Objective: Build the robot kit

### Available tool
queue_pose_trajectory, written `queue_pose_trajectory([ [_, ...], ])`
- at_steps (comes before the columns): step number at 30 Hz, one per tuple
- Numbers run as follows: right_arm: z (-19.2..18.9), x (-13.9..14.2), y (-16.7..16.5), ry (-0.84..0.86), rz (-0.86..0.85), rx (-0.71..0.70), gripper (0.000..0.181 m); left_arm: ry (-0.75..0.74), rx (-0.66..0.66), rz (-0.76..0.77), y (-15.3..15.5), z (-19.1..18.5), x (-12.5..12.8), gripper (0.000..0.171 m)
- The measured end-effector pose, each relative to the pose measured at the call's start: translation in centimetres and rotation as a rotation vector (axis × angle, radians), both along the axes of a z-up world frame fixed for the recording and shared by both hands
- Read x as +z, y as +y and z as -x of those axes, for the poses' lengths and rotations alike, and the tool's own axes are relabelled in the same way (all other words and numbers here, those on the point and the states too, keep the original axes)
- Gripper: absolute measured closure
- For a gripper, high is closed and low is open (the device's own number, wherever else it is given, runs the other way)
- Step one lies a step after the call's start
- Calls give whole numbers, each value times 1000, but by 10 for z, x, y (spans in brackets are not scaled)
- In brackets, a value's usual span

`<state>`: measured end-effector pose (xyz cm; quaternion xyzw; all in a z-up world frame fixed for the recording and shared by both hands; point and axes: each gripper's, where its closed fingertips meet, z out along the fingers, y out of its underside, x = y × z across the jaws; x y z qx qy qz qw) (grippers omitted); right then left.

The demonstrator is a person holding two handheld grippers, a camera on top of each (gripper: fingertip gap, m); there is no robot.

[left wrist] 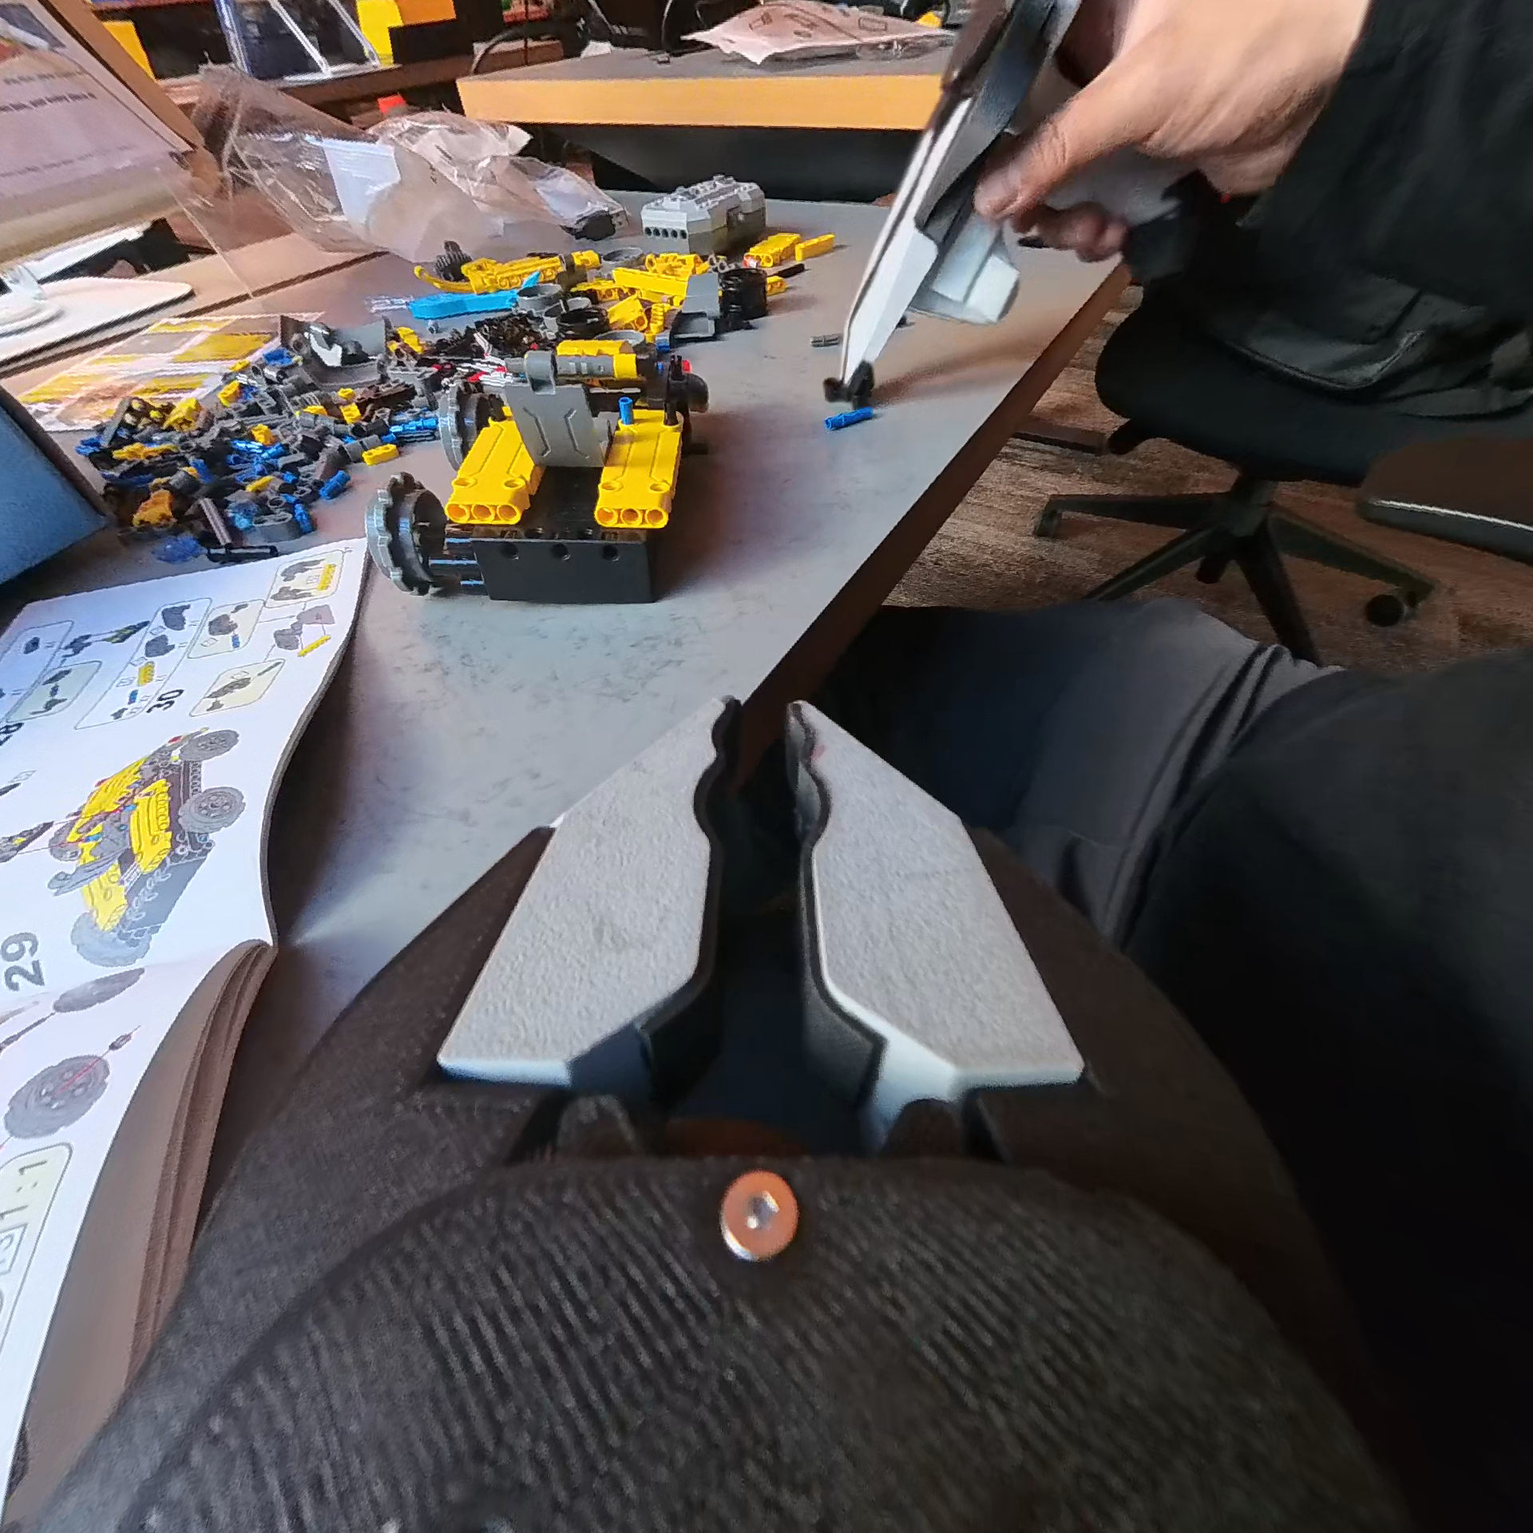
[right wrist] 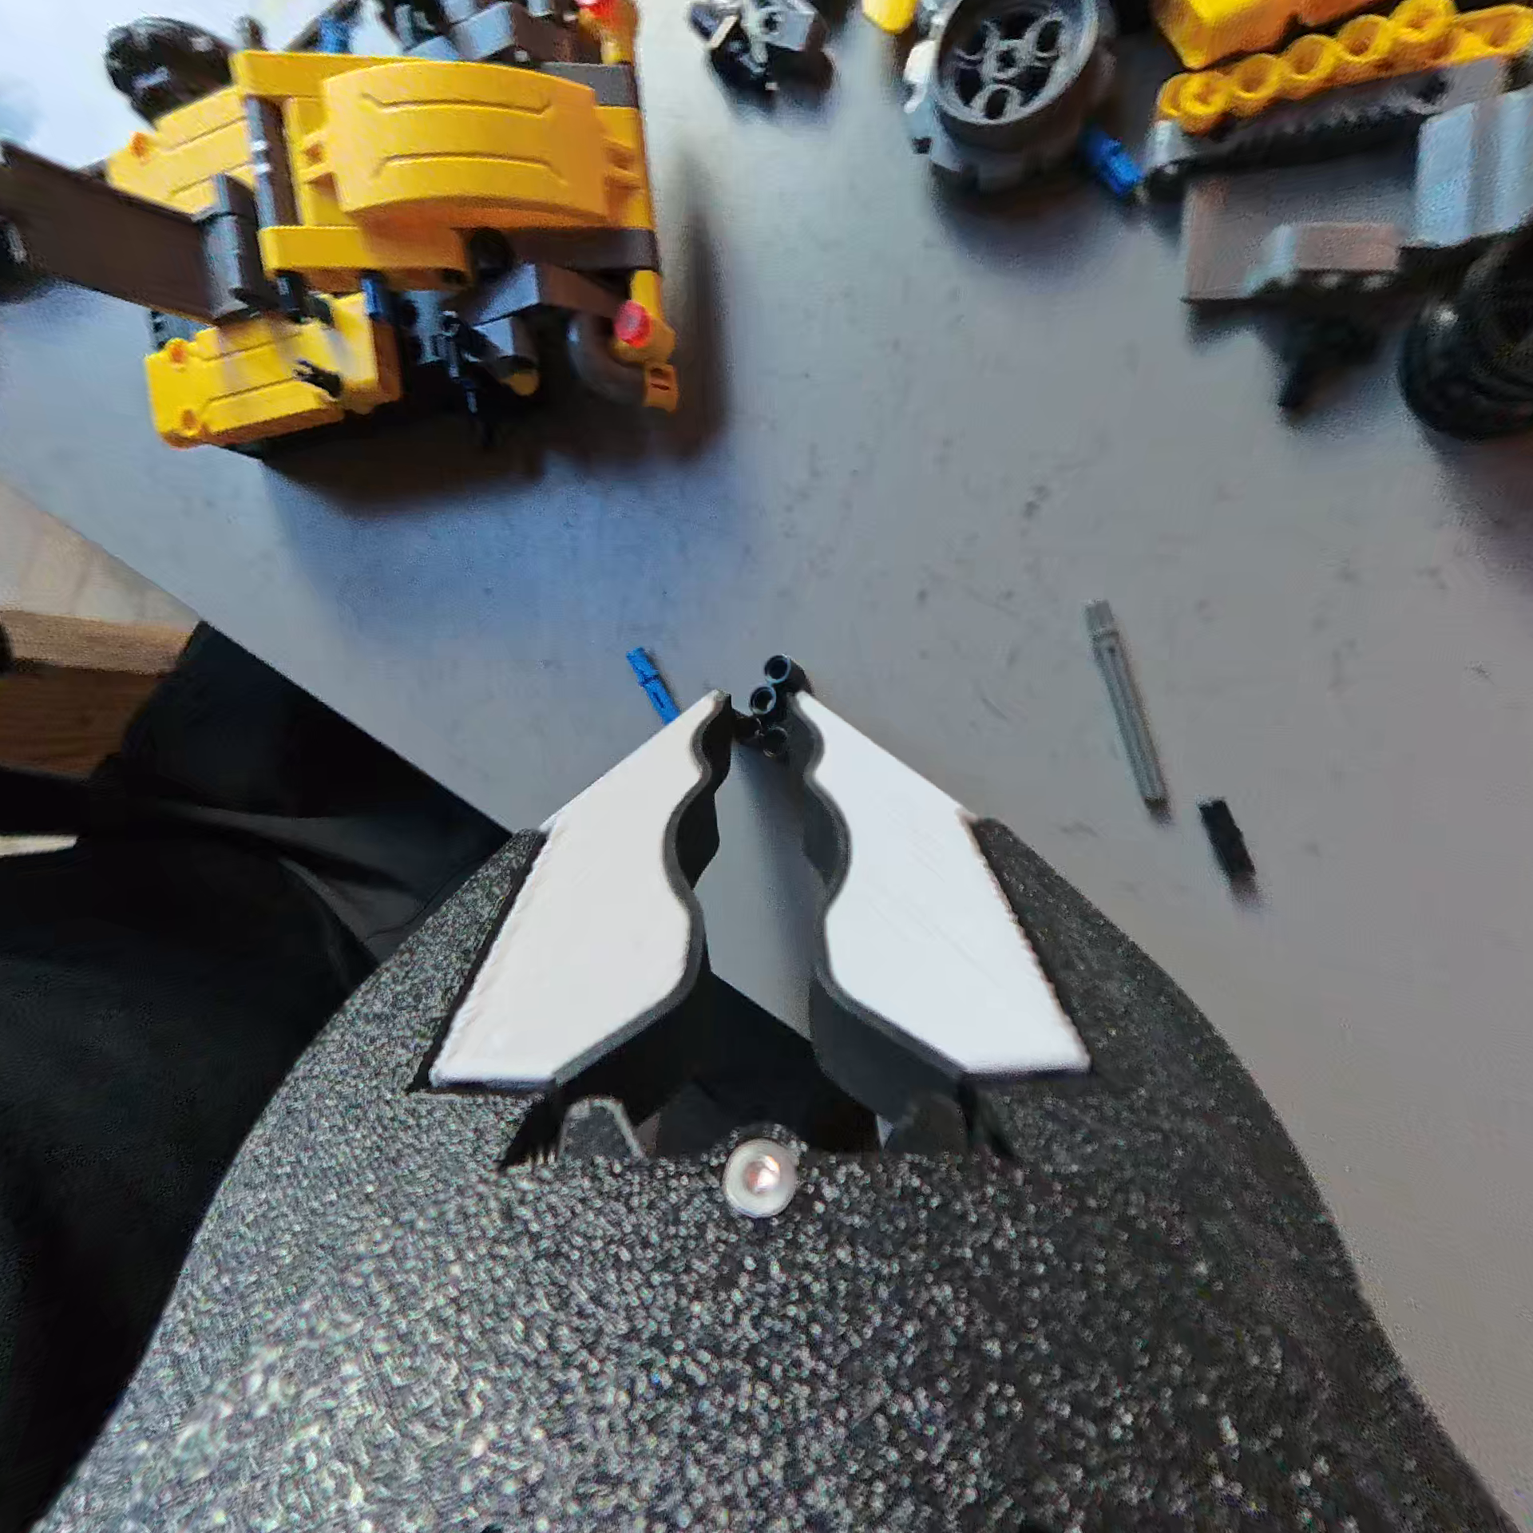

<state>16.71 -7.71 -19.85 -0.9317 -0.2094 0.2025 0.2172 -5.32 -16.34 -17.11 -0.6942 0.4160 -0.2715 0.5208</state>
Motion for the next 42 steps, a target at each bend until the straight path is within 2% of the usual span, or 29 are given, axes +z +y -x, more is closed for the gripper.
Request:
queue_pose_trajectory([
  [2,7,0,-1,-39,-9,116,170,4,5,-2,1,1,0,166],
  [5,12,0,-5,-148,-11,372,169,9,9,1,2,1,-2,164],
  [9,-4,1,-5,-331,29,617,170,21,7,-3,2,0,-3,165],
  [16,-3,-1,-15,-433,80,955,169,39,3,4,2,-1,-8,164],
  [19,-4,1,-15,-468,65,1020,165,37,2,7,2,-1,-8,164],
  [24,-3,8,-13,-495,55,921,153,36,3,5,2,0,-8,164],
  [28,2,14,-15,-418,-2,739,145,28,0,15,2,0,-7,164],
  [32,-2,6,-15,-350,-16,535,127,26,-6,17,0,-1,-7,164],
  [36,-14,-4,-8,-340,-40,423,130,31,-6,15,0,-2,-8,164],
  [42,-28,-4,2,-363,-96,369,142,38,-4,16,1,-3,-9,164],
])
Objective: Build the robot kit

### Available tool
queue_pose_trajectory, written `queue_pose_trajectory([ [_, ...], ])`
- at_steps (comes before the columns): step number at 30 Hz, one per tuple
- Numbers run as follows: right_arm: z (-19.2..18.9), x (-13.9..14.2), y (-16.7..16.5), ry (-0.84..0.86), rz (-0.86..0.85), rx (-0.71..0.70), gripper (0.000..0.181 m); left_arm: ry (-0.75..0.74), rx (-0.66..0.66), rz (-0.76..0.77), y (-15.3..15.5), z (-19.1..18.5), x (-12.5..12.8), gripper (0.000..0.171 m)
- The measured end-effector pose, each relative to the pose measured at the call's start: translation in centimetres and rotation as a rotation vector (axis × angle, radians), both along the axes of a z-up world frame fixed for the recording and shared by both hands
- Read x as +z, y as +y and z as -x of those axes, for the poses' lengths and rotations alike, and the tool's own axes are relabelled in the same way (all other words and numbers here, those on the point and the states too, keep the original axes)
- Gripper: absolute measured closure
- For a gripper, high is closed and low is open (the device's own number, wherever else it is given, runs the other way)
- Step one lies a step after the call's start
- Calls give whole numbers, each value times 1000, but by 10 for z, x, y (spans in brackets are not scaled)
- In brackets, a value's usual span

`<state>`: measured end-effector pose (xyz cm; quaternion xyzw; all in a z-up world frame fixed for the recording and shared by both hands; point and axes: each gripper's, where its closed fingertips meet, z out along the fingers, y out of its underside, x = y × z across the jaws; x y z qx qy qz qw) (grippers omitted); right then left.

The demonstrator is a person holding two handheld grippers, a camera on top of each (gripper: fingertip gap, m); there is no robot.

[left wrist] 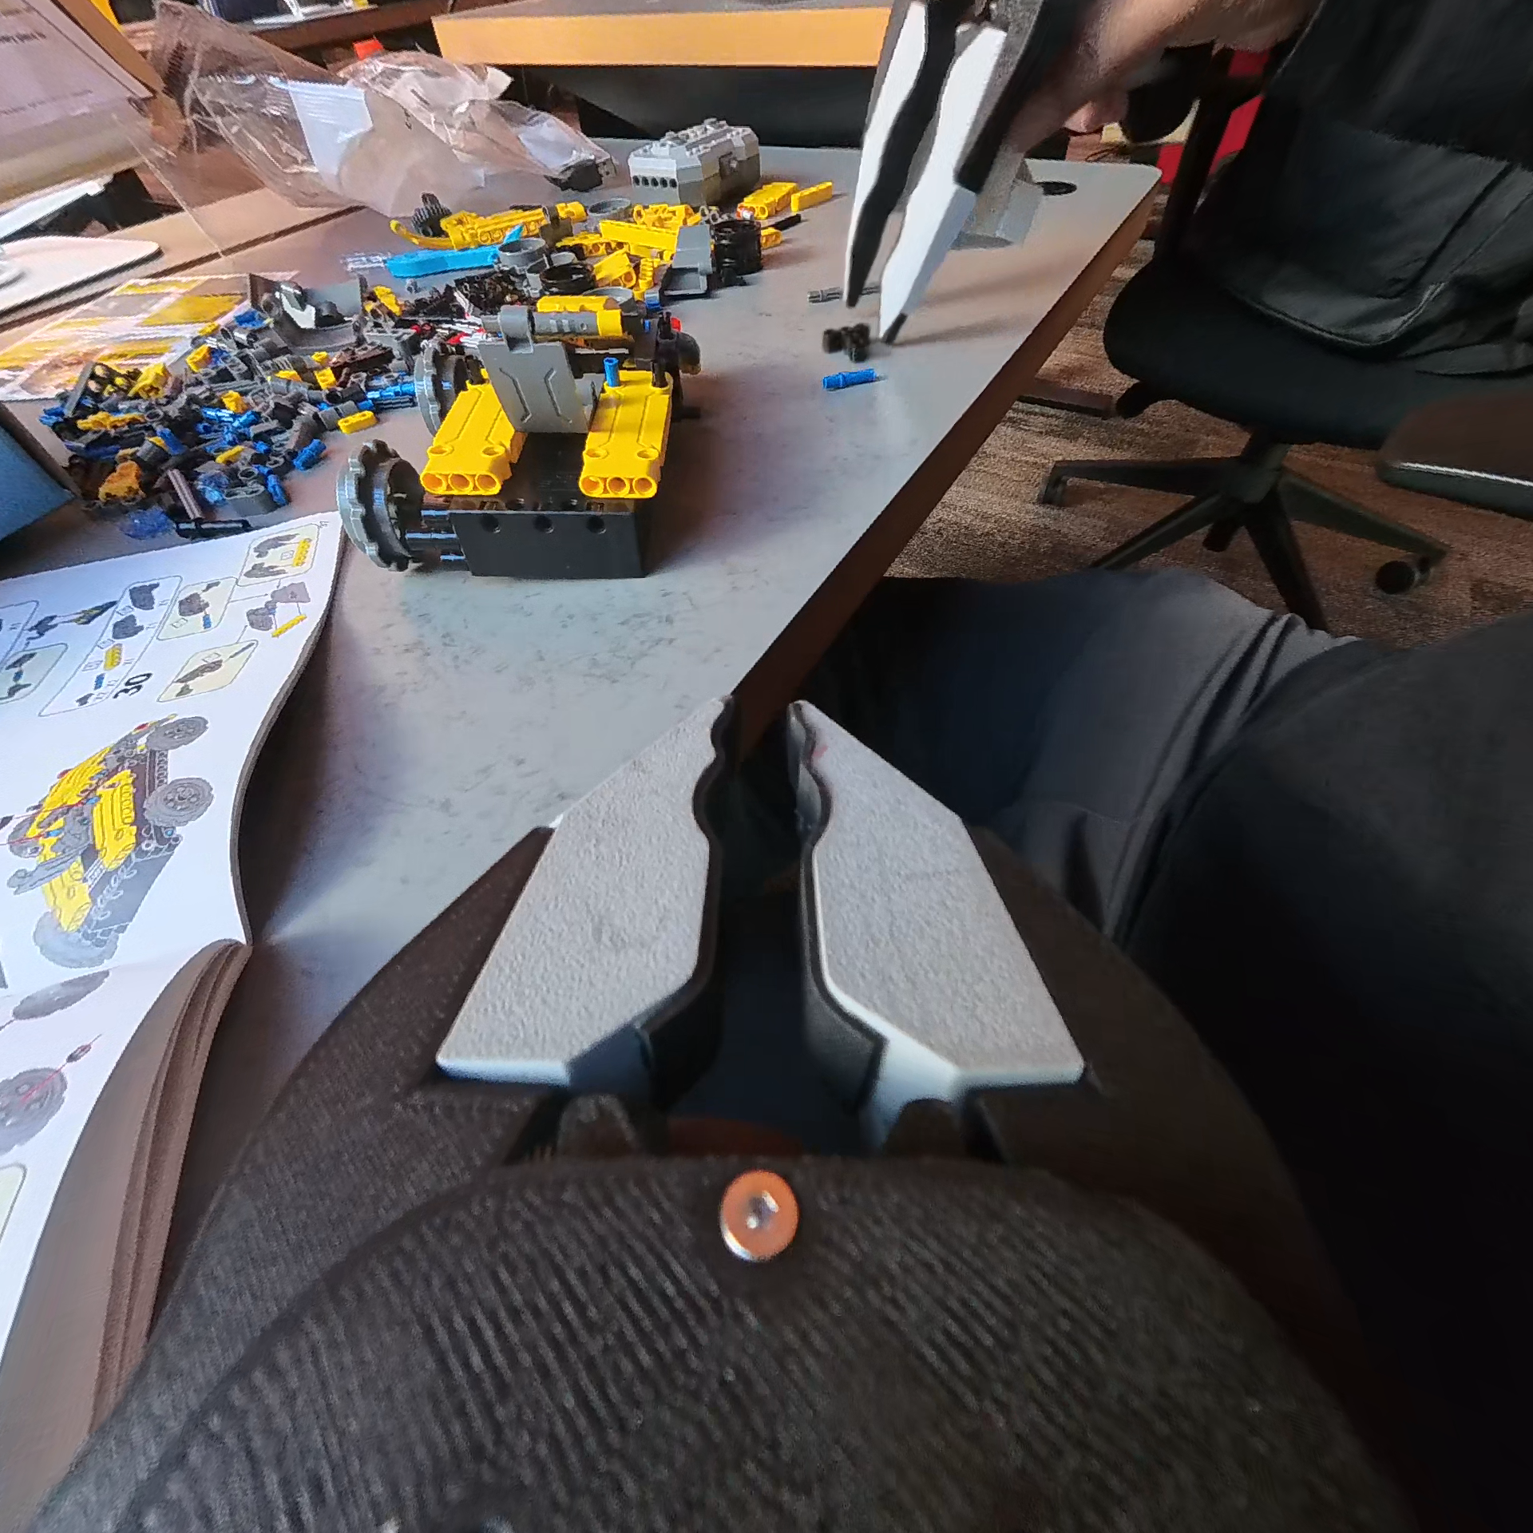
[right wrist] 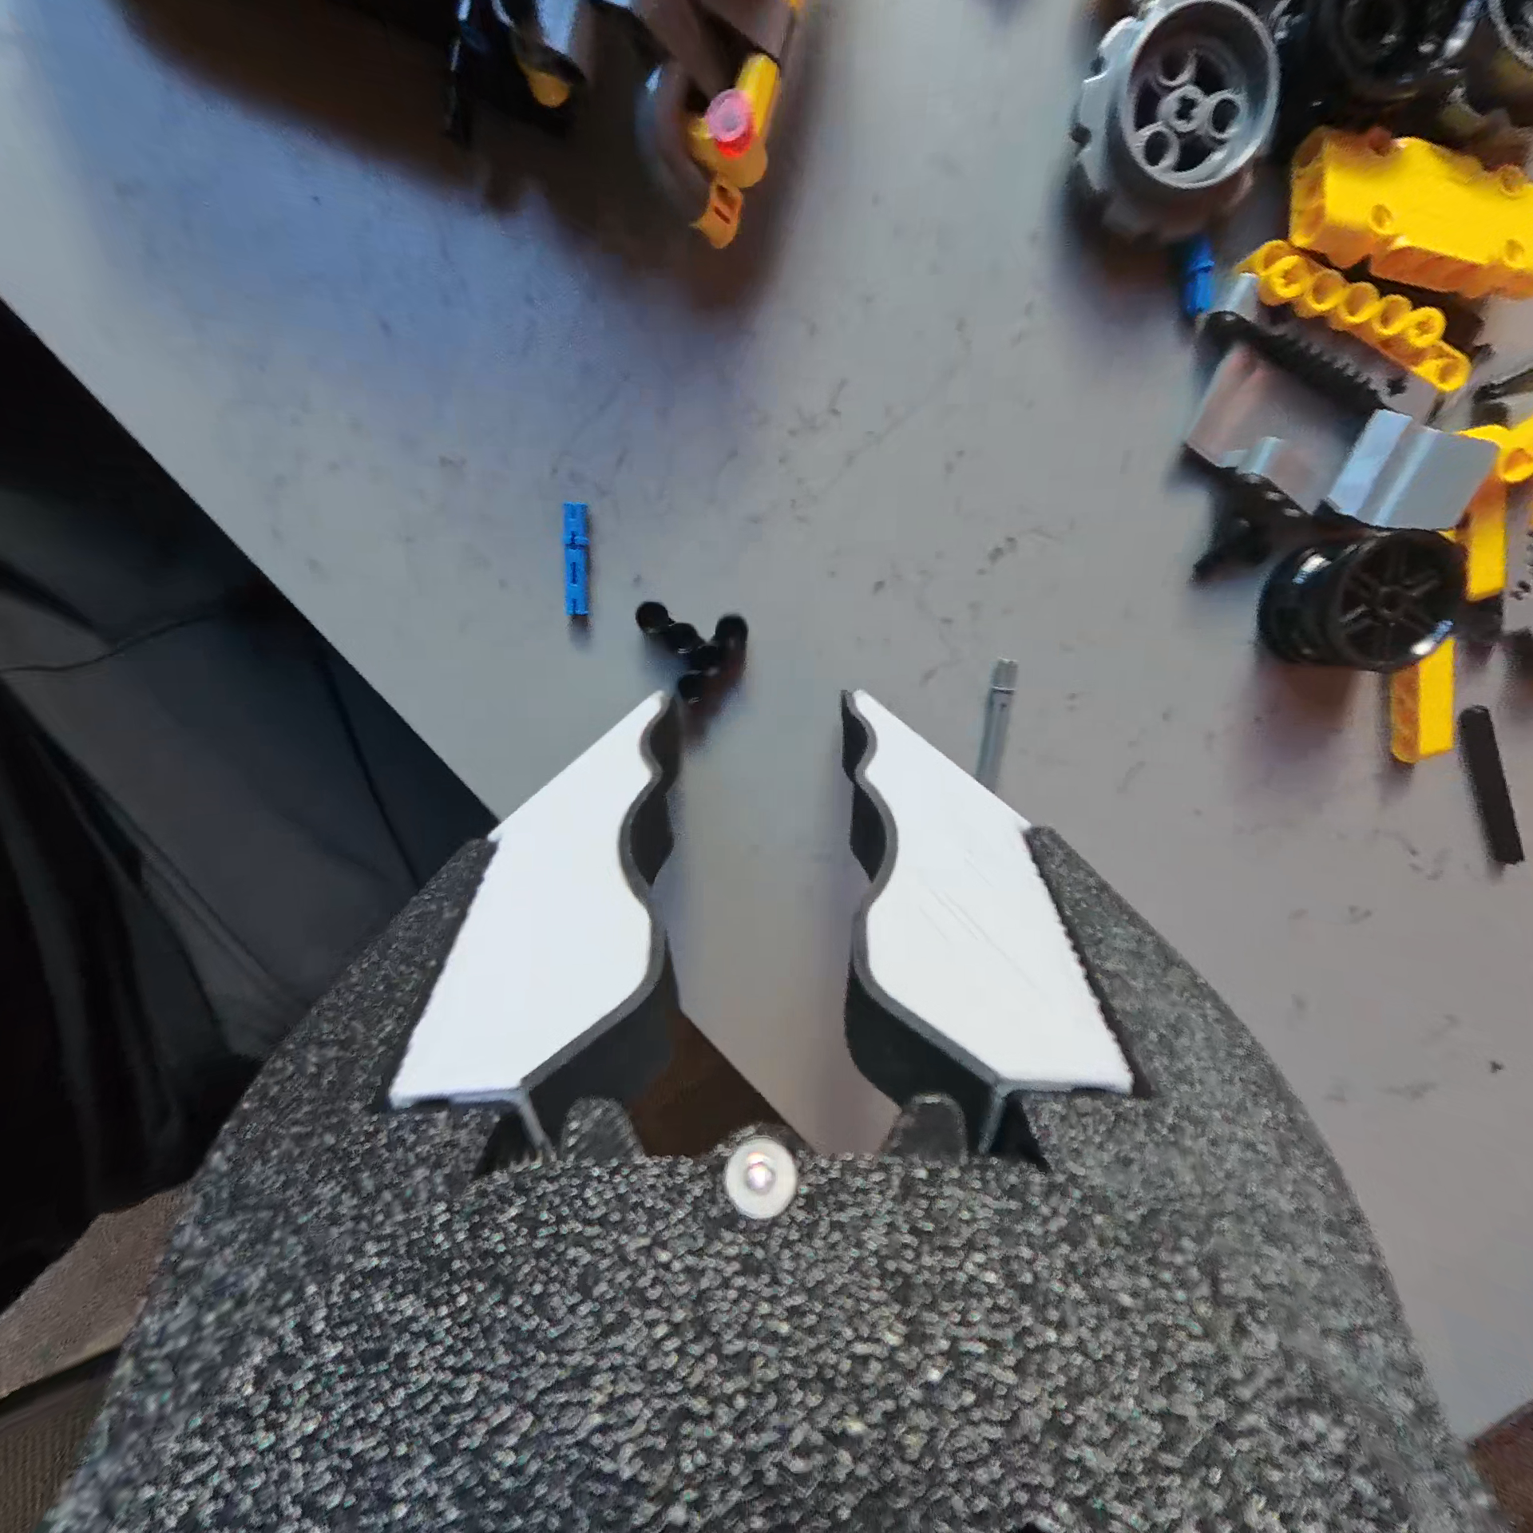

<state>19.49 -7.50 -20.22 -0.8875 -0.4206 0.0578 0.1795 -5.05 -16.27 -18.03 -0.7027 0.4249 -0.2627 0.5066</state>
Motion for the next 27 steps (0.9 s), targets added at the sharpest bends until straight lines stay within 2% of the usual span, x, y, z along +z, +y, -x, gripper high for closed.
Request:
queue_pose_trajectory([
  [1,-2,0,3,3,-9,-15,147,1,-1,2,0,0,-1,164],
  [3,3,1,-1,36,7,7,136,5,-2,3,0,0,-1,164],
  [14,17,-2,-12,43,37,84,154,-2,-1,12,0,1,-1,164],
  [22,25,4,-21,54,40,80,154,0,-4,11,0,0,-1,163],
  [27,47,3,-26,92,43,87,161,5,-4,7,-1,0,-2,163],
])
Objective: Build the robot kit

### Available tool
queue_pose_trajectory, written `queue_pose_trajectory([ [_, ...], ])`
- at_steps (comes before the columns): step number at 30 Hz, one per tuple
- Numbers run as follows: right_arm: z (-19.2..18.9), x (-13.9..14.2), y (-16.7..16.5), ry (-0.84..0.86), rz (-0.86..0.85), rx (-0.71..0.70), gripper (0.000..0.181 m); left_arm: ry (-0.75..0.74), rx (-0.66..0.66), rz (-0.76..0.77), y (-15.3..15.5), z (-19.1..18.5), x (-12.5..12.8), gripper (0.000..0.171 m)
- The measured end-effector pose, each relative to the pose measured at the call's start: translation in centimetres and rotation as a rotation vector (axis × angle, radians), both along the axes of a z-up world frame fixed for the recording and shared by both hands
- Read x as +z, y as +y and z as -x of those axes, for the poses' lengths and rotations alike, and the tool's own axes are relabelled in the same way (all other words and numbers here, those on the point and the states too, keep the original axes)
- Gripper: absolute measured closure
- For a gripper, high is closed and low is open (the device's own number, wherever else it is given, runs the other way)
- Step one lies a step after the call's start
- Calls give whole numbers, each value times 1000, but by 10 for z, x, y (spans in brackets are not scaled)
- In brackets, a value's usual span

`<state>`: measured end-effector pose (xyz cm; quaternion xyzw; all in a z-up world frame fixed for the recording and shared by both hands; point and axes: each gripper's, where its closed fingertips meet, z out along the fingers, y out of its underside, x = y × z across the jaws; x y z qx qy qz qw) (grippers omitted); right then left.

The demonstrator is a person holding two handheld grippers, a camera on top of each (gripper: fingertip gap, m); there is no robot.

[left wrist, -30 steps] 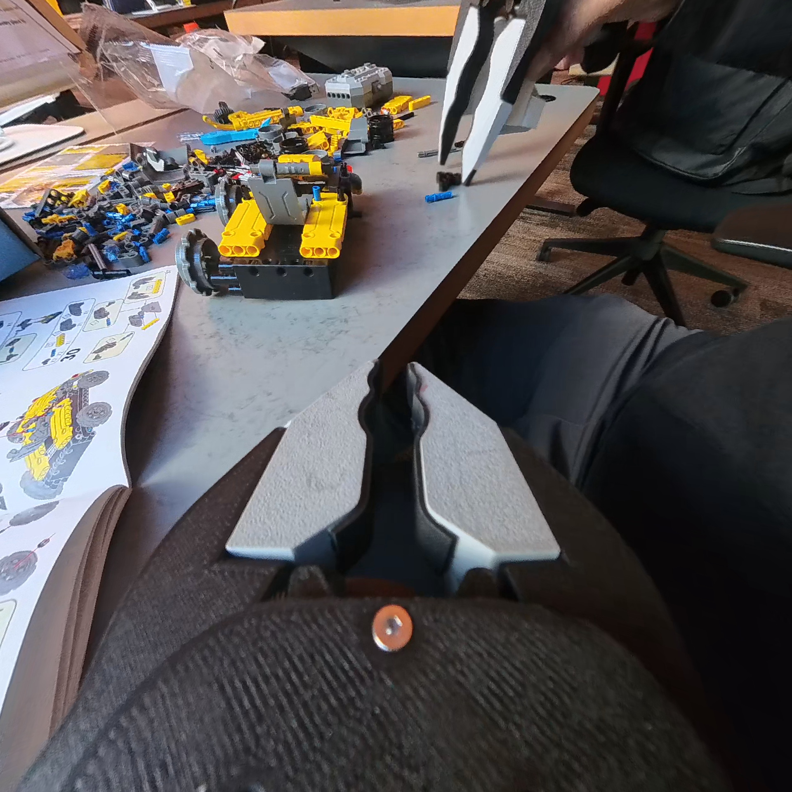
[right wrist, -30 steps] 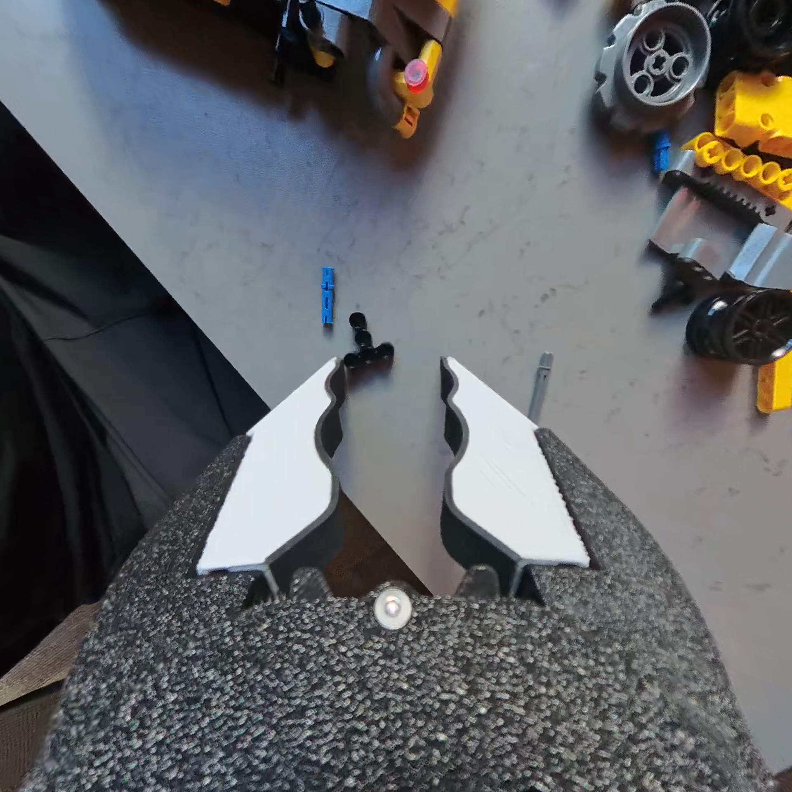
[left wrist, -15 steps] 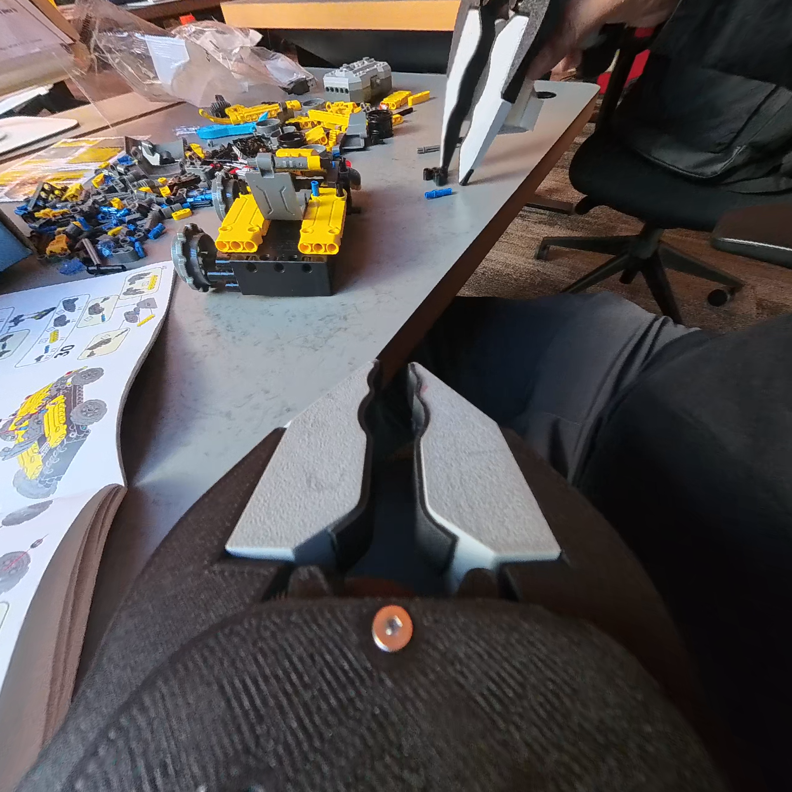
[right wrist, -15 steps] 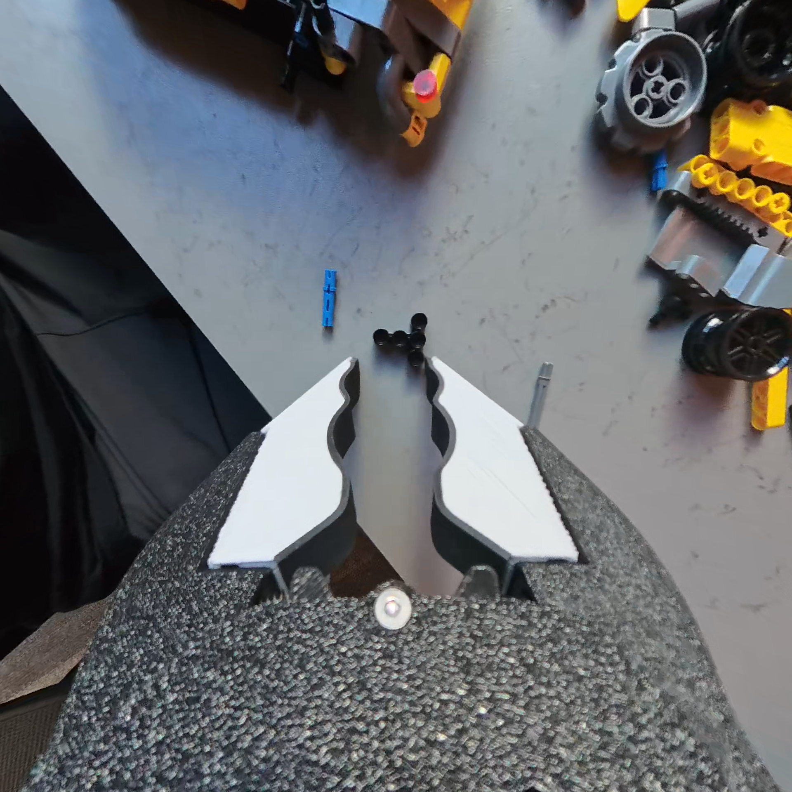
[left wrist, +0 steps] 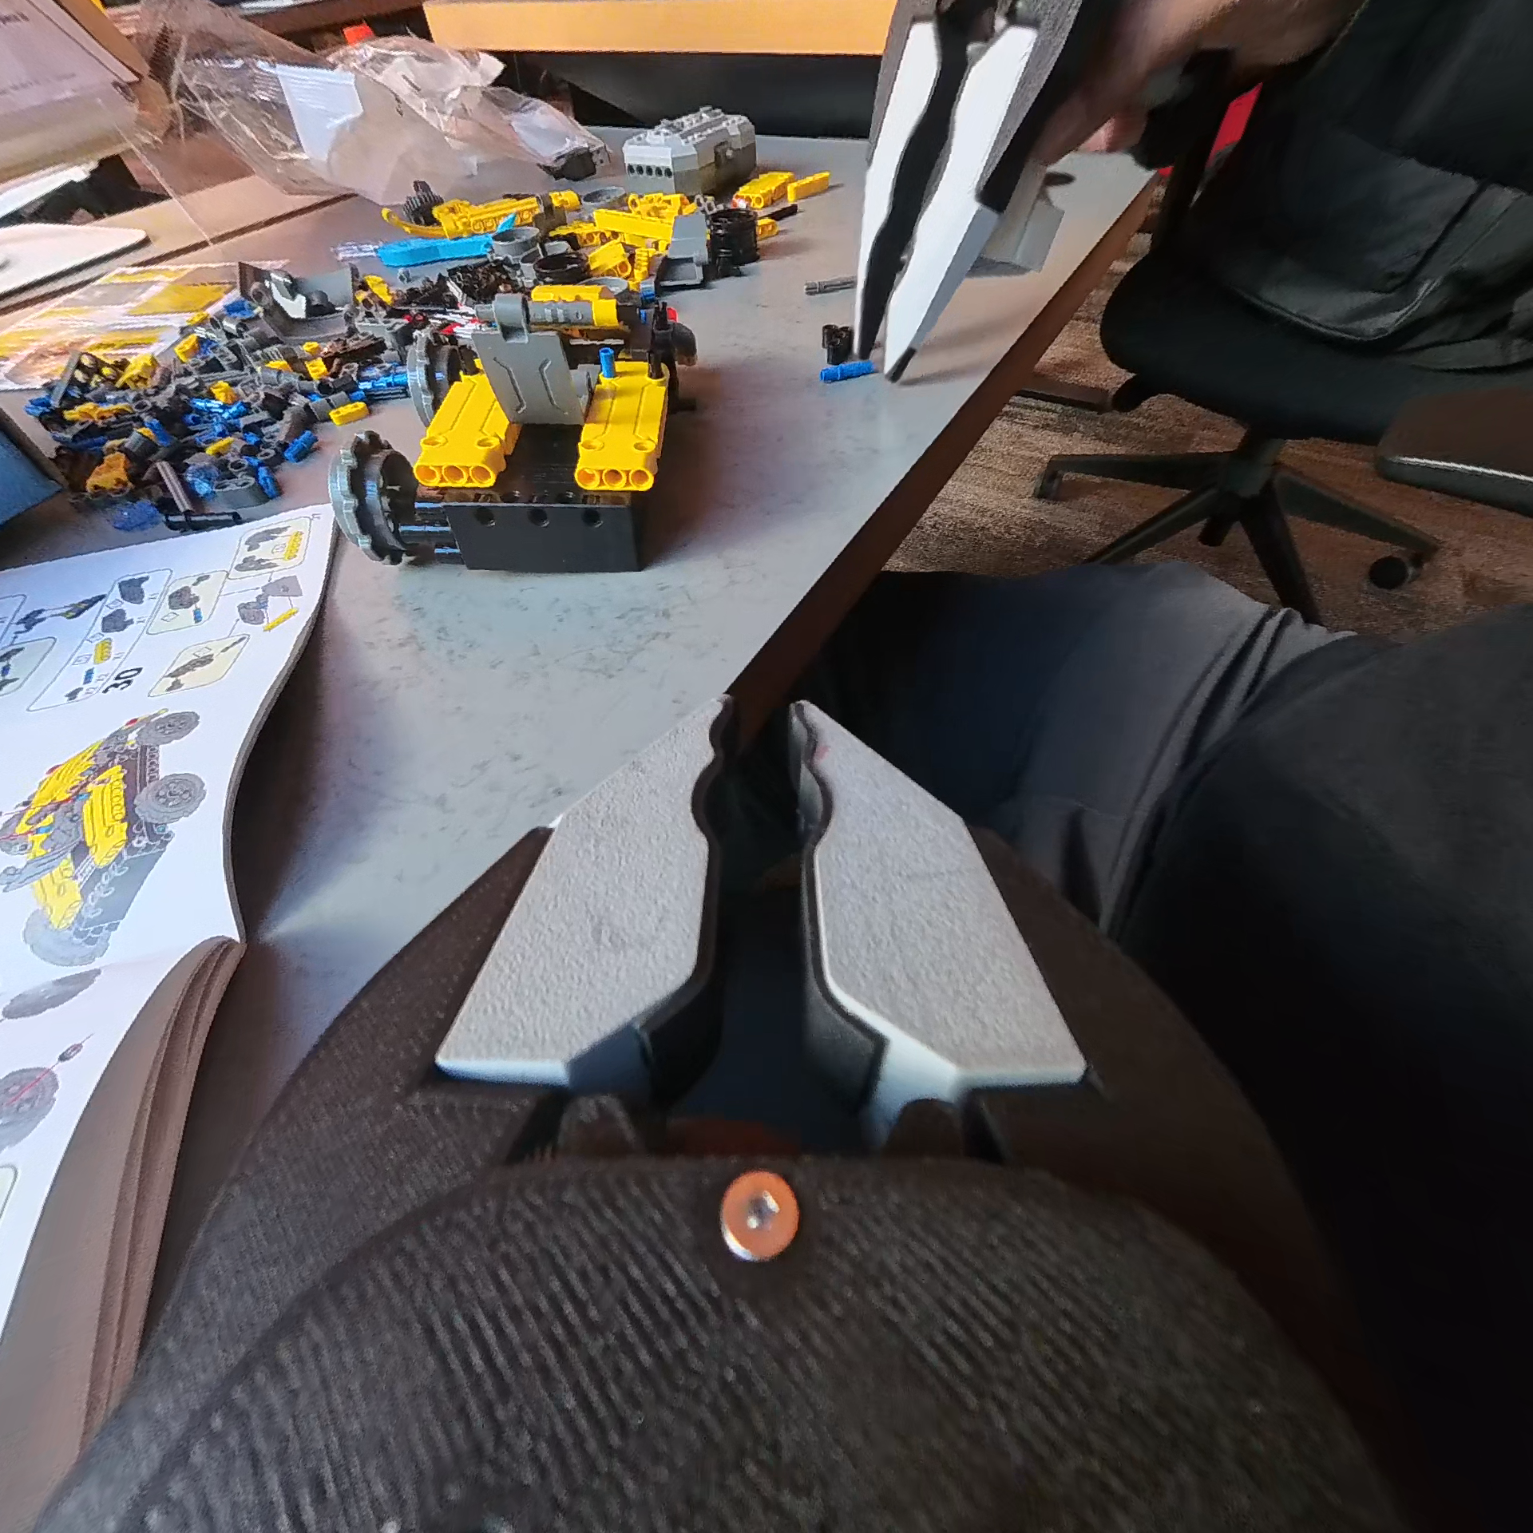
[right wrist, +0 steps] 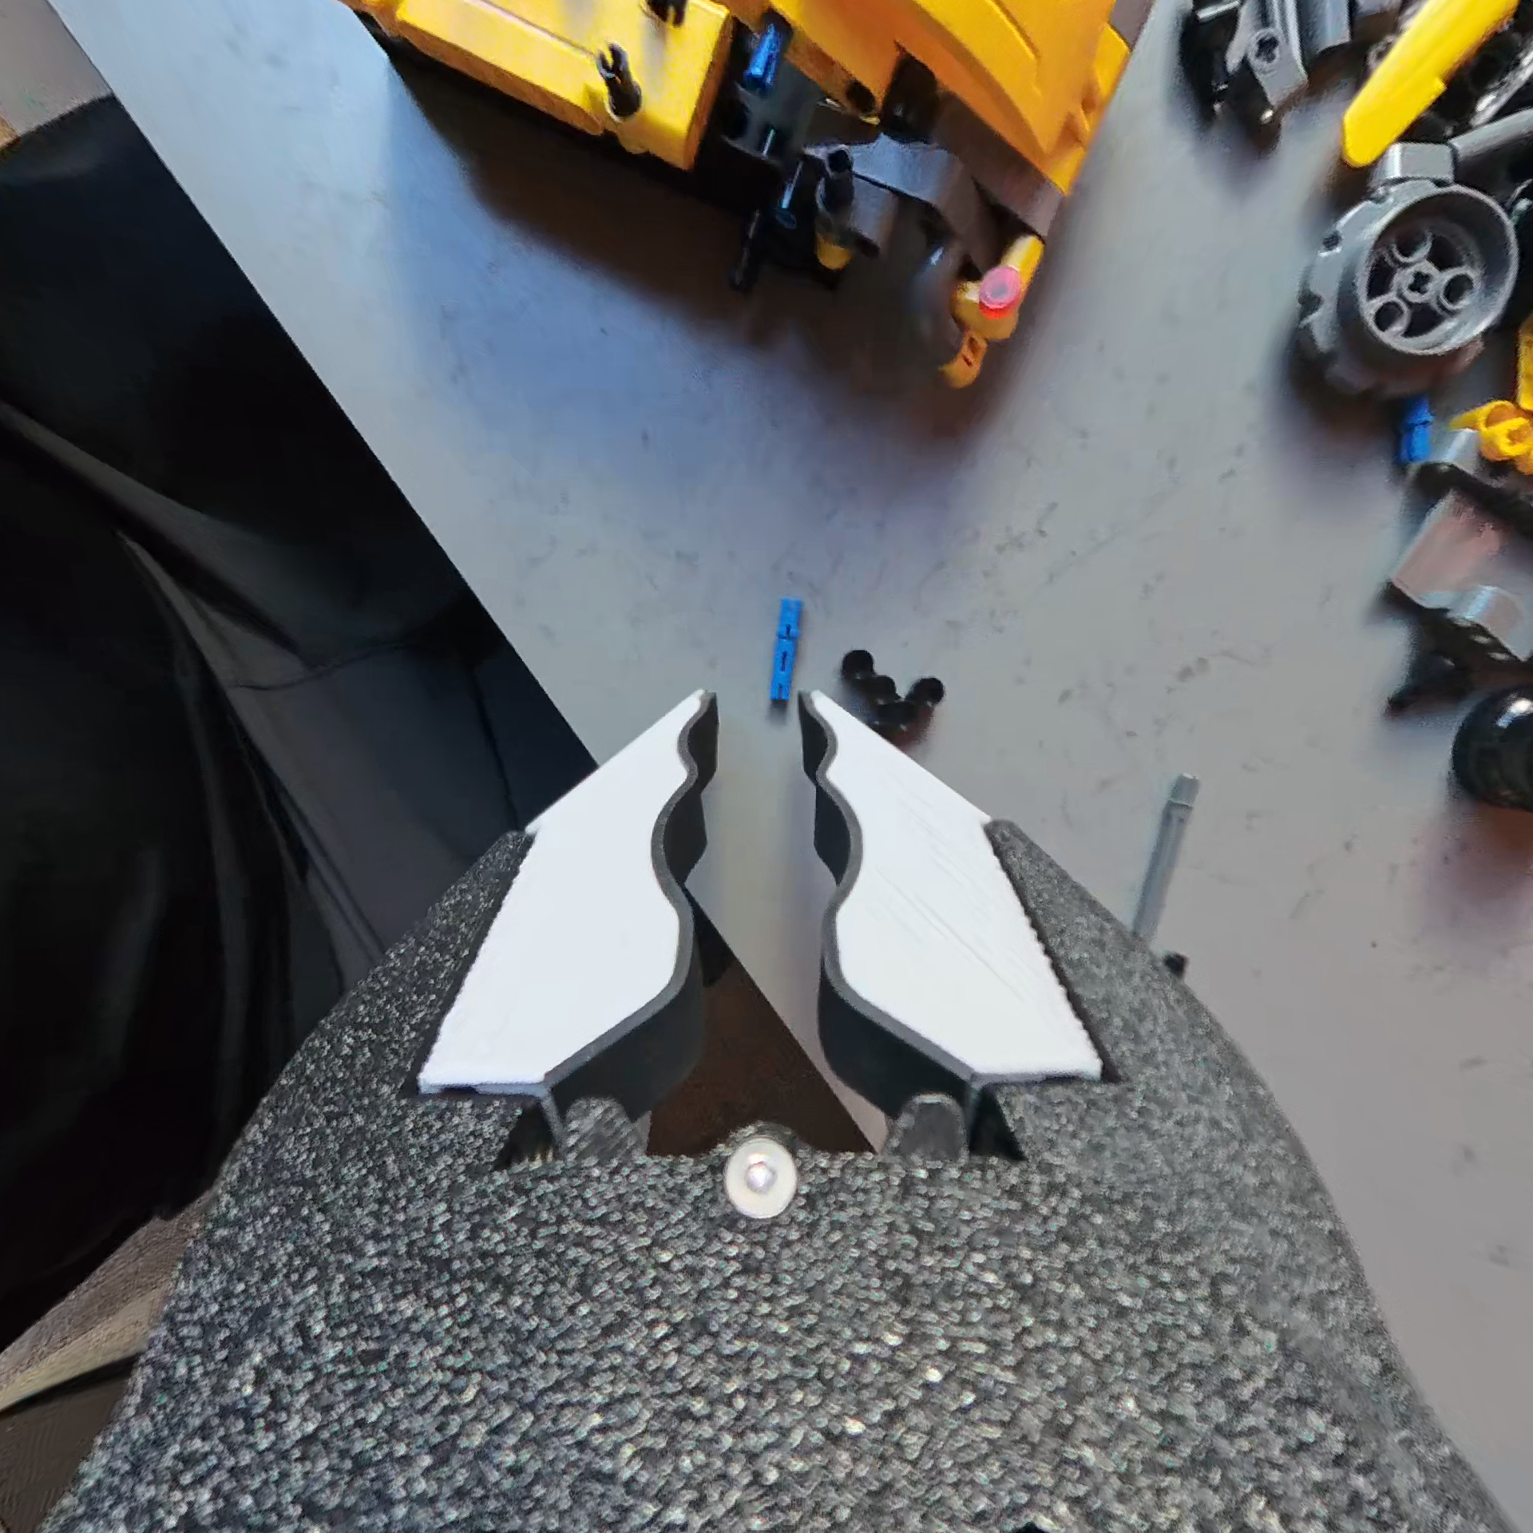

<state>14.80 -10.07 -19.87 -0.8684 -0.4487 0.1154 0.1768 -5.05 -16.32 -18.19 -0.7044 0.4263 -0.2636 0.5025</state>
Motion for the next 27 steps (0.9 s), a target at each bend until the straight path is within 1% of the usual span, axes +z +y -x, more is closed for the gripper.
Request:
queue_pose_trajectory([
  [4,1,-6,3,10,13,-36,161,0,1,-1,0,0,0,163],
  [6,3,-6,2,39,31,-41,166,3,-1,-2,0,0,-1,163],
  [8,8,-6,-1,74,44,-36,176,14,-5,-3,0,-2,-3,163],
  [12,13,-5,0,138,69,-70,177,25,-4,-8,0,-2,-4,163],
  [15,15,-1,2,166,51,-76,177,18,2,-7,1,0,-3,163],
  [18,30,12,0,248,22,-59,177,14,-2,-9,1,0,-1,163],
  [22,61,32,-8,408,-14,-19,177,11,-6,-24,0,0,1,163],
  [27,95,40,-21,570,19,12,176,-14,-3,-23,0,1,5,162],
])
